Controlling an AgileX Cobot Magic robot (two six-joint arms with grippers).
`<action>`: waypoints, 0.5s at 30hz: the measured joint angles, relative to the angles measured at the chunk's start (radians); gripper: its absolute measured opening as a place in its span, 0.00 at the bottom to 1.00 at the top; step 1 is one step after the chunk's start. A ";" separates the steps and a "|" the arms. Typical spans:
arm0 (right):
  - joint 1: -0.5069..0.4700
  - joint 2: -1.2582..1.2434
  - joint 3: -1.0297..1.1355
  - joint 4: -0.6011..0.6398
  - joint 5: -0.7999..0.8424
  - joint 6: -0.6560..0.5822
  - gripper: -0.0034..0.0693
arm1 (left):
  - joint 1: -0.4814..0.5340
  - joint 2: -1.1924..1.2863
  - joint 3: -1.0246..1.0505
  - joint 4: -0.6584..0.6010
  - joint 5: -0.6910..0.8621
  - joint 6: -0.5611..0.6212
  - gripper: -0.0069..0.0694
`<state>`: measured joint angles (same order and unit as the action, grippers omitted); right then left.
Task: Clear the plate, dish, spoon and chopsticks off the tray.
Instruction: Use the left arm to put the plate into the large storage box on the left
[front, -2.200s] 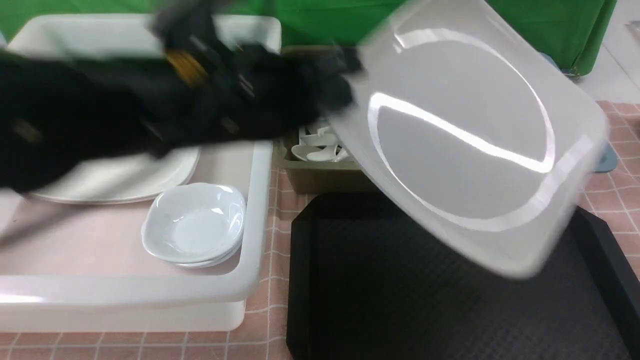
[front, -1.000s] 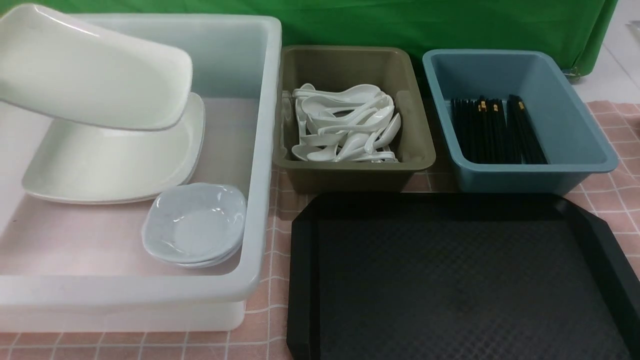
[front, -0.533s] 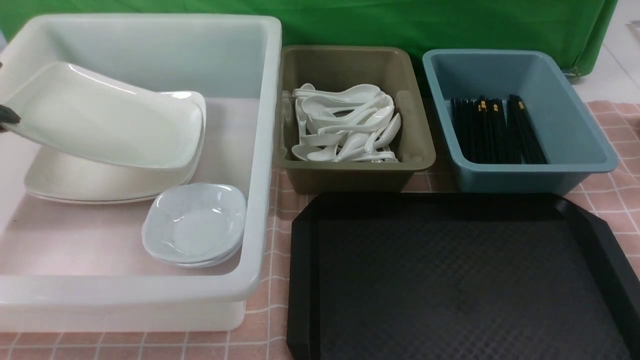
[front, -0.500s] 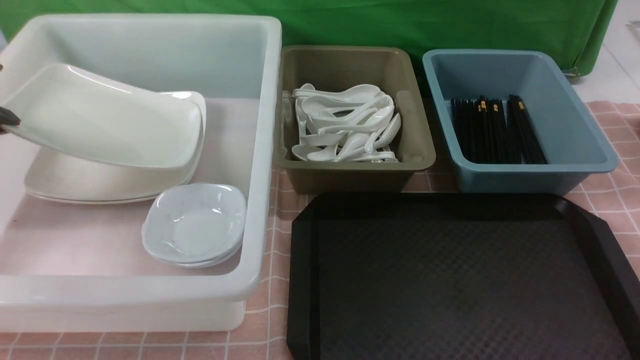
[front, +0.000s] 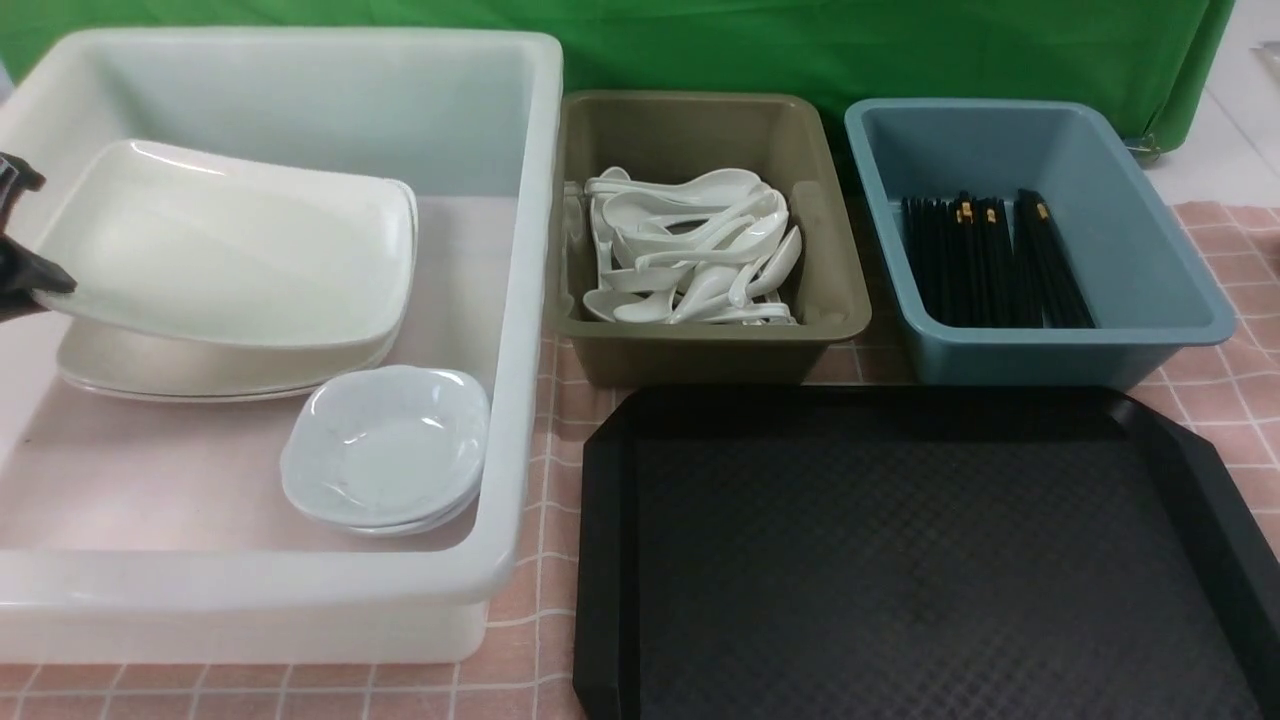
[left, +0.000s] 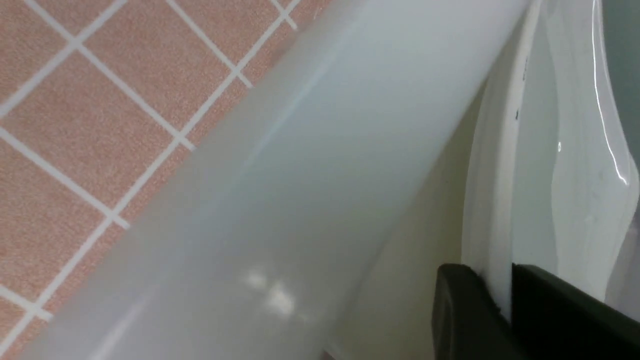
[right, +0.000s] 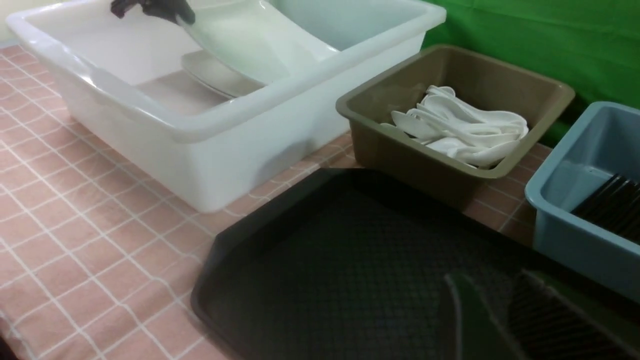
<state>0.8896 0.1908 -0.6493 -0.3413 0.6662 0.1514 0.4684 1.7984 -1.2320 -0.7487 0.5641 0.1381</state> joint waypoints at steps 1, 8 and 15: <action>0.000 0.000 0.000 0.000 0.000 0.001 0.32 | -0.001 0.000 0.000 0.016 -0.005 0.000 0.28; 0.000 0.000 -0.010 0.000 0.089 0.017 0.30 | -0.002 -0.005 0.000 0.099 -0.010 0.080 0.45; 0.000 -0.002 -0.122 -0.002 0.383 0.053 0.20 | -0.001 -0.057 -0.037 0.112 -0.004 0.110 0.48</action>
<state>0.8896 0.1884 -0.7714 -0.3434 1.0495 0.2048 0.4672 1.7411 -1.2693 -0.6364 0.5599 0.2482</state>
